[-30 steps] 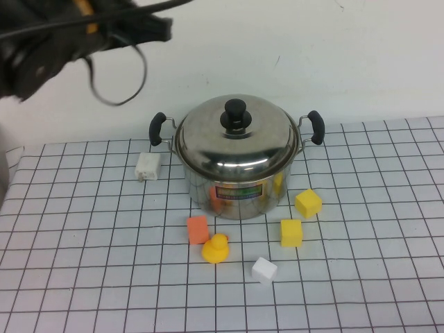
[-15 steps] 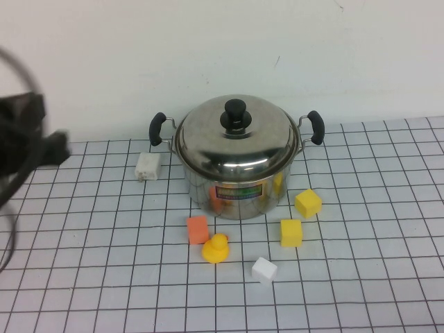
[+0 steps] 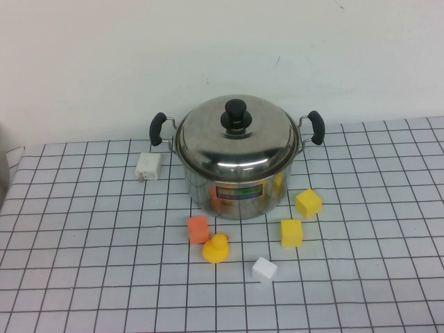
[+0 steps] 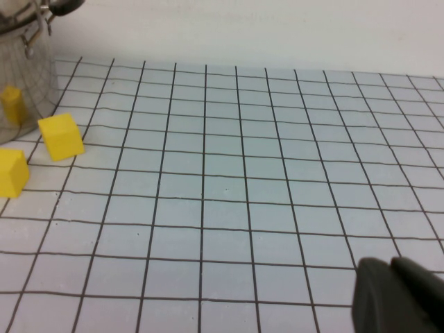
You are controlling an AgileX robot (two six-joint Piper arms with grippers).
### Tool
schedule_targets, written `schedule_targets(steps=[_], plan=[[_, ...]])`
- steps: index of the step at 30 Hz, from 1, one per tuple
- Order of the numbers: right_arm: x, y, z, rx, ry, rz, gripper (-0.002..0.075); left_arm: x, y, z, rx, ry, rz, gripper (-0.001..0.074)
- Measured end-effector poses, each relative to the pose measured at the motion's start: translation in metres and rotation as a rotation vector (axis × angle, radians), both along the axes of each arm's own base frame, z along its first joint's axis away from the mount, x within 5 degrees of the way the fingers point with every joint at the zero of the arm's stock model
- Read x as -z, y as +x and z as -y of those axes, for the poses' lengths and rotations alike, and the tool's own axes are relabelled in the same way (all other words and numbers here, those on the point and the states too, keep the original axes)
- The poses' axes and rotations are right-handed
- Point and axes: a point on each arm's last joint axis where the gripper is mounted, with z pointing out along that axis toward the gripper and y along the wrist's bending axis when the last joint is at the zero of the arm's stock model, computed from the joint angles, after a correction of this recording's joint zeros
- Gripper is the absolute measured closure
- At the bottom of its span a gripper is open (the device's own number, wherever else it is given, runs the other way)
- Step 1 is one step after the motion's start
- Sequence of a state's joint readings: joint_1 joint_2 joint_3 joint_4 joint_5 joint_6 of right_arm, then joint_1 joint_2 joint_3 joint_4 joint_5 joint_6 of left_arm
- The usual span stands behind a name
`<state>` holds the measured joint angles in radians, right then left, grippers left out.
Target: Cover the pot
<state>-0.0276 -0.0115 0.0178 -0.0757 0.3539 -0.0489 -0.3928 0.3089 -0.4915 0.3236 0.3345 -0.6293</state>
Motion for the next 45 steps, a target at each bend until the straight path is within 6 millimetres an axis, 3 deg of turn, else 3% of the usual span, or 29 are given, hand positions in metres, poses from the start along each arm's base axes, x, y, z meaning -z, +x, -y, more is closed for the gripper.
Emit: schedule_targets(steps=[5, 12, 23, 34, 39, 45], plan=[[0.0, 0.0, 0.0, 0.0, 0.0, 0.0, 0.0717, 0.021, -0.01, -0.002, 0.018, -0.061, -0.017, 0.0735], [0.0, 0.0, 0.0, 0.0, 0.0, 0.0, 0.0717, 0.045, -0.008, -0.001, 0.017, -0.045, -0.073, 0.0735], [0.0, 0.0, 0.0, 0.001, 0.0, 0.0, 0.0717, 0.064, -0.005, -0.004, -0.058, -0.077, -0.103, 0.0735], [0.0, 0.0, 0.0, 0.003, 0.0, 0.0, 0.0717, 0.139, -0.011, -0.017, -0.288, -0.171, -0.13, 0.0735], [0.0, 0.0, 0.0, 0.005, 0.0, 0.0, 0.0717, 0.149, -0.014, -0.016, -0.297, -0.195, -0.204, 0.0735], [0.0, 0.0, 0.0, 0.005, 0.0, 0.0, 0.0717, 0.15, -0.014, -0.015, -0.268, -0.076, -0.199, 0.0735]])
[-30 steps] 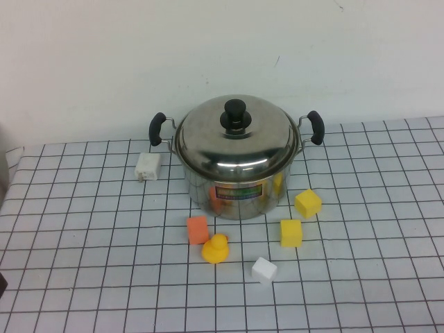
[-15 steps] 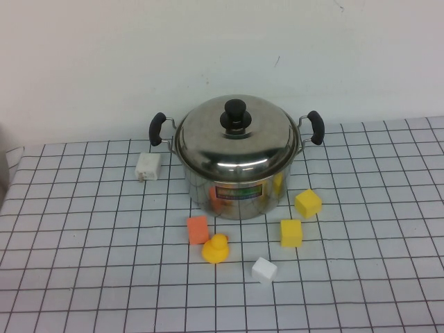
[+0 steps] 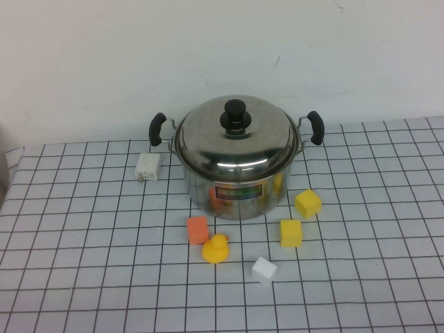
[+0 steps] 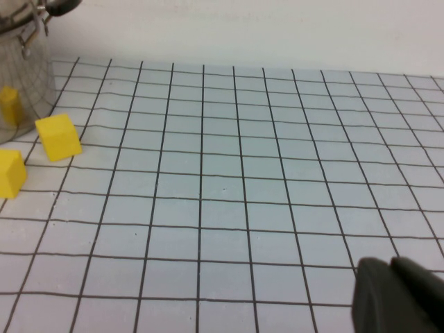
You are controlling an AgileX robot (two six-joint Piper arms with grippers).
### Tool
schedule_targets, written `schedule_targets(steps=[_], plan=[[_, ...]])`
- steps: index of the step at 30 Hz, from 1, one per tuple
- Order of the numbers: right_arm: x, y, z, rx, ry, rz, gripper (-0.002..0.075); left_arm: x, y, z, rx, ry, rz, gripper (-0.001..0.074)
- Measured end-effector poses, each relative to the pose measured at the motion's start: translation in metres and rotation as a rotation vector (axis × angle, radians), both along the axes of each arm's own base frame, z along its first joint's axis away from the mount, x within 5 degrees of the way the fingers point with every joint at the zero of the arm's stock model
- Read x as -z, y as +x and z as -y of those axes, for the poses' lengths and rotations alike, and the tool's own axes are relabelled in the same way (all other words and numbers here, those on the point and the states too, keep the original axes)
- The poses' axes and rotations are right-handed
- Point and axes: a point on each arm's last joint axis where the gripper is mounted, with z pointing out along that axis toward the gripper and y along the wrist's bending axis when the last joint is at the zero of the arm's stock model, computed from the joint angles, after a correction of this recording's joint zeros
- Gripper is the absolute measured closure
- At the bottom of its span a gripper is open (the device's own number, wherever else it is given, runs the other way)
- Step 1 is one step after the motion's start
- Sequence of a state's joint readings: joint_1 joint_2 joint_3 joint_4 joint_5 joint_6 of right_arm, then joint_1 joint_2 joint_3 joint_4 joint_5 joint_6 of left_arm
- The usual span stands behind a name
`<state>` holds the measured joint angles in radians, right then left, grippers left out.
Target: Cover the pot
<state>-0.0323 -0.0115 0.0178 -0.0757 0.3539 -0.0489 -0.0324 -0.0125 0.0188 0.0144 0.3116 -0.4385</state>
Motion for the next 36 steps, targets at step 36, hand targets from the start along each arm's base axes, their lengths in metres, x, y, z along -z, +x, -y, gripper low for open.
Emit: schedule_targets(steps=[36], plan=[[0.0, 0.0, 0.0, 0.0, 0.0, 0.0, 0.0717, 0.0003, -0.0001, -0.0005, 0.03, 0.159, -0.001, 0.0736]])
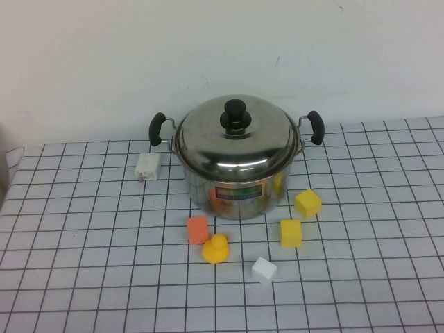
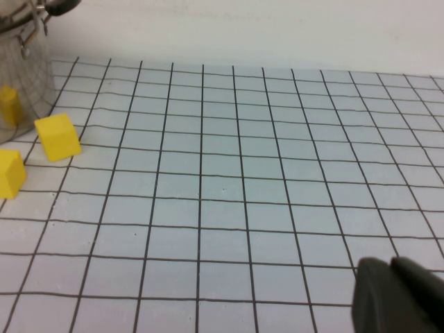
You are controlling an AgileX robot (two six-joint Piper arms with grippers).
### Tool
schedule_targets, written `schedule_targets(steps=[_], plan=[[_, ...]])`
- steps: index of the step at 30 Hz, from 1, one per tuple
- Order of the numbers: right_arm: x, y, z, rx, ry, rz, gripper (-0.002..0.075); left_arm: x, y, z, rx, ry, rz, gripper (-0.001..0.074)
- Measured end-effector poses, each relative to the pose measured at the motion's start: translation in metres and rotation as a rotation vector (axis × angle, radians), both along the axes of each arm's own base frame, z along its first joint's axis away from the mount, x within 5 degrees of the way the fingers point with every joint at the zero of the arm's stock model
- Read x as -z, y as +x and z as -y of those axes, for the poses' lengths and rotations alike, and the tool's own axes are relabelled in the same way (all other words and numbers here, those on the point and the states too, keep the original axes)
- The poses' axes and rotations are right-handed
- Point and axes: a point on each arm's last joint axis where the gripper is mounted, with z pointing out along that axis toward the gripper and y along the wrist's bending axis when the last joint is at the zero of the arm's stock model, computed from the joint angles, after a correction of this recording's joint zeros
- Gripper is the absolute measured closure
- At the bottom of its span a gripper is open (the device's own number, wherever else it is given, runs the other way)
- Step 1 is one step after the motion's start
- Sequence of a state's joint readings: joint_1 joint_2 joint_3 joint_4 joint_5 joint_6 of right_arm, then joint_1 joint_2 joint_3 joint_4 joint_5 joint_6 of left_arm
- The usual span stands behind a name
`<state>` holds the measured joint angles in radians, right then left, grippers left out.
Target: Cover the pot
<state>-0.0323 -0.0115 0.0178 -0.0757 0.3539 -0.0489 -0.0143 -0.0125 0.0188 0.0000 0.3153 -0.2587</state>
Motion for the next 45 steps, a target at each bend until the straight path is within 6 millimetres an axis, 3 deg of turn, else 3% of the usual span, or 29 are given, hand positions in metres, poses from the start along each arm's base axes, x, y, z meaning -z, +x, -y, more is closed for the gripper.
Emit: schedule_targets(steps=[45], plan=[[0.0, 0.0, 0.0, 0.0, 0.0, 0.0, 0.0717, 0.0, 0.0, -0.0009, -0.015, 0.006, 0.0, 0.0736]])
